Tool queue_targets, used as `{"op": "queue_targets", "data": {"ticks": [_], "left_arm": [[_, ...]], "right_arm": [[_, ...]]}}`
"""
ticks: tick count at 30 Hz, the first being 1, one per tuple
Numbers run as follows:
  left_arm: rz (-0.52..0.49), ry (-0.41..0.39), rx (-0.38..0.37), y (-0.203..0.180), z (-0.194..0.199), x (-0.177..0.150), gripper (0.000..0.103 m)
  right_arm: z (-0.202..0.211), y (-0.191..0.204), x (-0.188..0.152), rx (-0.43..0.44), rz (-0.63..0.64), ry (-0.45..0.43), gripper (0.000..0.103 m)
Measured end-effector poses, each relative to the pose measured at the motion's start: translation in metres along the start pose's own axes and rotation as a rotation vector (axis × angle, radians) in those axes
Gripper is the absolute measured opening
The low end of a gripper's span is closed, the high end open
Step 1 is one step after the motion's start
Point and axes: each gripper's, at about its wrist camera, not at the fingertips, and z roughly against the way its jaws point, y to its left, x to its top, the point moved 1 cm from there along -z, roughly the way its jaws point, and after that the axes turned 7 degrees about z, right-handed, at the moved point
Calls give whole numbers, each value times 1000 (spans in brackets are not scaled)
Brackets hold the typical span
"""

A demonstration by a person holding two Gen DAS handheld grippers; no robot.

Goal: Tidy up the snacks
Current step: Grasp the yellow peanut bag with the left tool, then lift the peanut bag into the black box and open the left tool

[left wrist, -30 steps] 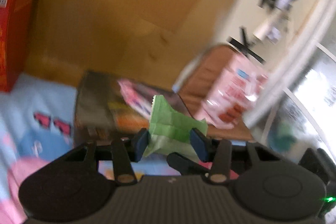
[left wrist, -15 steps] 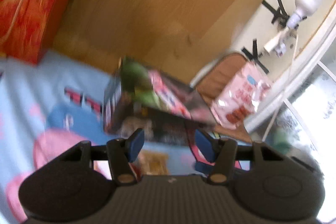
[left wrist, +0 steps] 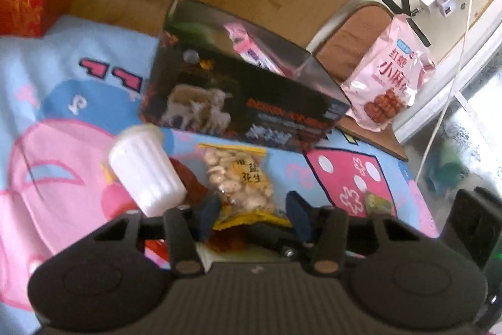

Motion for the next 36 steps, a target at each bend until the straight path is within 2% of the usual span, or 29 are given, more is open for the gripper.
{"op": "queue_targets", "data": {"ticks": [3, 5, 10, 13, 15, 17, 19, 21, 24, 29, 34, 36], "left_arm": [[-33, -19, -14, -8, 8, -6, 44], [-37, -33, -29, -10, 19, -10, 44], [-52, -71, -62, -5, 60, -30, 45], [-21, -70, -52, 10, 76, -44, 45], [22, -74, -6, 28, 85, -51, 45], [86, -84, 36, 49, 92, -56, 45], [152, -98, 34, 66, 101, -58, 45], [185, -117, 19, 76, 112, -60, 45], [198, -131, 3, 80, 120, -64, 52], [206, -101, -67, 74, 118, -70, 57], [192, -80, -54, 67, 107, -72, 57], [183, -66, -48, 65, 99, -72, 47]], "right_arm": [[10, -6, 0, -8, -89, -3, 17], [20, 6, -4, -25, -57, -33, 17], [48, 48, -10, -6, 41, -114, 17], [61, 69, -17, 81, 55, -135, 17], [59, 82, -21, 208, 58, -87, 18], [57, 94, -27, 253, 85, -56, 22], [58, 98, -30, 247, 113, -46, 31], [66, 93, -31, 244, 98, -59, 35], [81, 81, -34, 212, 48, -100, 44], [78, 57, -40, 112, -59, -81, 46], [60, 53, -38, 143, -83, -35, 46], [50, 59, -36, 142, -56, -14, 46]]}}
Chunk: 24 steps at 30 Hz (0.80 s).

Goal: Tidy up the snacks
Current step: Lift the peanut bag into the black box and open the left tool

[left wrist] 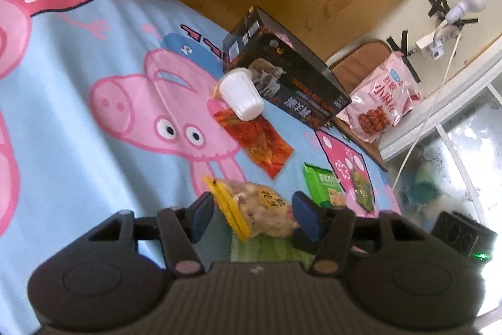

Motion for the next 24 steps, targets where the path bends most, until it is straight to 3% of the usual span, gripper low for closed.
{"op": "queue_targets", "data": {"ticks": [2, 4, 11, 19, 24], "left_arm": [[-12, 24, 39, -1, -10, -3, 38], [-30, 20, 40, -3, -11, -5, 37], [-90, 7, -8, -26, -6, 7, 35], [-261, -86, -54, -95, -33, 83, 35], [-304, -126, -17, -122, -75, 127, 38]], "right_arm": [[-11, 3, 0, 14, 13, 21, 44], [-18, 4, -1, 37, 1, 28, 27], [-1, 15, 2, -13, 67, -40, 24], [17, -4, 53, -123, 144, -201, 23], [5, -34, 100, -229, 156, -272, 24]]}}
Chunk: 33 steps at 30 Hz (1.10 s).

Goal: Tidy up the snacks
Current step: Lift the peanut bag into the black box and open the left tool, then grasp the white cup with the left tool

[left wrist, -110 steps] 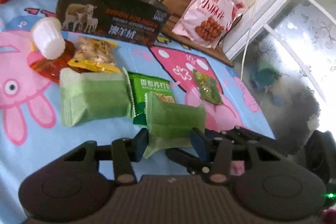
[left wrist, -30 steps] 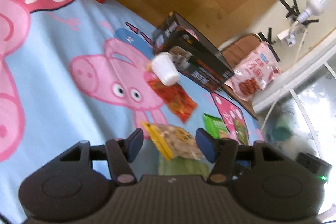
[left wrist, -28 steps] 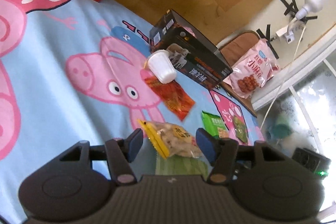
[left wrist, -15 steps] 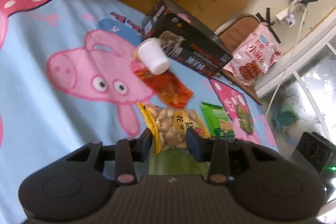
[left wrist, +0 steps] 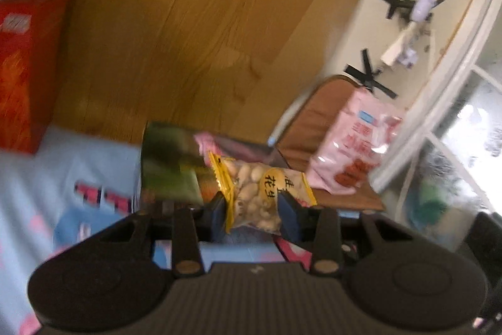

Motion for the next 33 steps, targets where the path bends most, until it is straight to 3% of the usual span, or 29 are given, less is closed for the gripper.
{"op": "queue_targets", "data": {"ticks": [3, 5, 7, 9, 13, 17, 22, 25, 28, 30, 31, 33], "left_arm": [[-27, -1, 56, -1, -31, 10, 39], [-50, 19, 94, 0, -51, 10, 47], [-38, 51, 113, 6, -61, 8, 47], [-26, 41, 88, 12, -51, 3, 48], [8, -18, 70, 32, -7, -9, 51], [98, -12, 93, 62, 22, -27, 51], [224, 42, 74, 89, 35, -56, 51], [301, 68, 23, 98, 30, -64, 52], [310, 99, 23, 101, 17, -67, 49], [326, 118, 18, 103, 7, -69, 42], [340, 116, 10, 104, 5, -70, 41], [334, 111, 4, 102, 7, -72, 41]], "right_arm": [[-27, -17, 9, -51, -6, -5, 26], [-45, -27, 6, -89, -9, 9, 28], [-60, -35, 2, -133, -3, 49, 40], [-64, -45, -5, -168, -28, 84, 40], [-35, -52, -18, -163, -99, 24, 46], [-22, -30, -27, -43, -96, 46, 46], [-39, 18, -38, 132, -21, 167, 46], [-60, 42, -43, 160, 39, 236, 46], [-79, 52, -47, 177, 31, 285, 46], [-88, 56, -47, 143, 48, 282, 46], [-90, 58, -47, 132, 54, 283, 38], [-92, 57, -48, 122, 41, 272, 36]]}}
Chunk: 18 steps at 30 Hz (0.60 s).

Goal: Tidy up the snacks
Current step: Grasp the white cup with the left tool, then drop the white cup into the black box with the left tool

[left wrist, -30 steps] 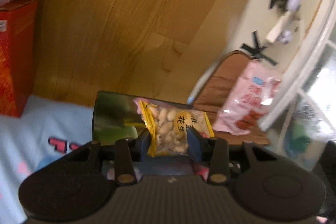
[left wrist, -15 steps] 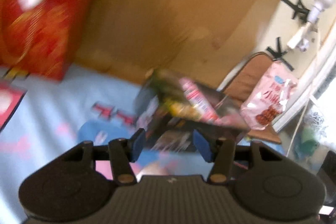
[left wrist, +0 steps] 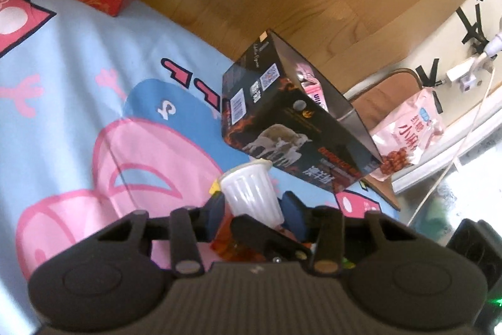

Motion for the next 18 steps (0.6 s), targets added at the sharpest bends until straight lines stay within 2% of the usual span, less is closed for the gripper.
{"op": "queue_targets", "data": {"ticks": [4, 7, 10, 15, 18], "left_arm": [[-55, -38, -25, -20, 15, 0, 39], [-123, -67, -61, -50, 17, 16, 39], [-203, -80, -63, -82, 4, 35, 39], [-277, -108, 3, -111, -36, 60, 41], [-271, -106, 69, -109, -58, 69, 45]], "right_arm": [[13, 8, -3, -29, 10, -40, 36], [30, 15, 1, -88, 72, -132, 36], [43, 9, 13, -174, 102, -225, 36], [39, -36, 41, -239, 9, -265, 36], [19, -61, 54, -240, -41, -234, 39]]}}
